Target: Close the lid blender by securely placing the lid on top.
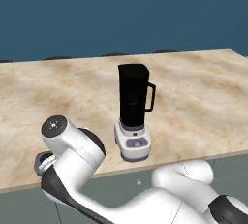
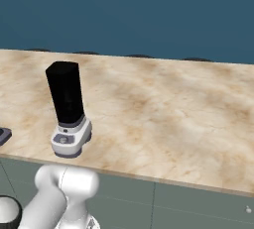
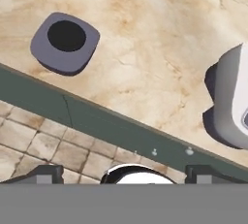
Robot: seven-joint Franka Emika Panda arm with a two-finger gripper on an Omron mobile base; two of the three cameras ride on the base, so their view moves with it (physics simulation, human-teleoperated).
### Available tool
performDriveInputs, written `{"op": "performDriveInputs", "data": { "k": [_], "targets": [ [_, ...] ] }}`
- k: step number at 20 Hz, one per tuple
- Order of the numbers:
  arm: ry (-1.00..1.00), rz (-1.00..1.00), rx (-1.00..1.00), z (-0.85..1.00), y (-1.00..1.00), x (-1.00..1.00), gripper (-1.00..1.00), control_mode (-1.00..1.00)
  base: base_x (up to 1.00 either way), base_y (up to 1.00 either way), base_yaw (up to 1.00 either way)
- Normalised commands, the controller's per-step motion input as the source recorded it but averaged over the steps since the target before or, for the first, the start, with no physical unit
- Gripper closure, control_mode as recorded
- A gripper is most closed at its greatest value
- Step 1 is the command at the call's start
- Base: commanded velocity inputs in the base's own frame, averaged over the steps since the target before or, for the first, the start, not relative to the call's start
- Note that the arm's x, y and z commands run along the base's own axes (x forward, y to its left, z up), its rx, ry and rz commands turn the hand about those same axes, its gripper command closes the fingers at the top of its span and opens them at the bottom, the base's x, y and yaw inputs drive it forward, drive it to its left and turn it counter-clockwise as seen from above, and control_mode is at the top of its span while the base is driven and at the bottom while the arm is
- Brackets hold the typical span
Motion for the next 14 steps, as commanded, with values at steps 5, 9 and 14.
{"op": "performDriveInputs", "data": {
  "k": [5, 9, 14],
  "targets": [
    [0.05, 0.00, 0.00, -0.17, 0.68, 0.36, -1.00, -1.00, 0.00, 0.00, 0.00],
    [0.00, -0.02, 0.05, -0.42, 0.28, 0.15, -1.00, -1.00, 0.00, 0.00, 0.00],
    [0.00, -0.09, 0.09, -0.35, 0.15, 0.16, -1.00, -1.00, 0.00, 0.00, 0.00]
  ]
}}
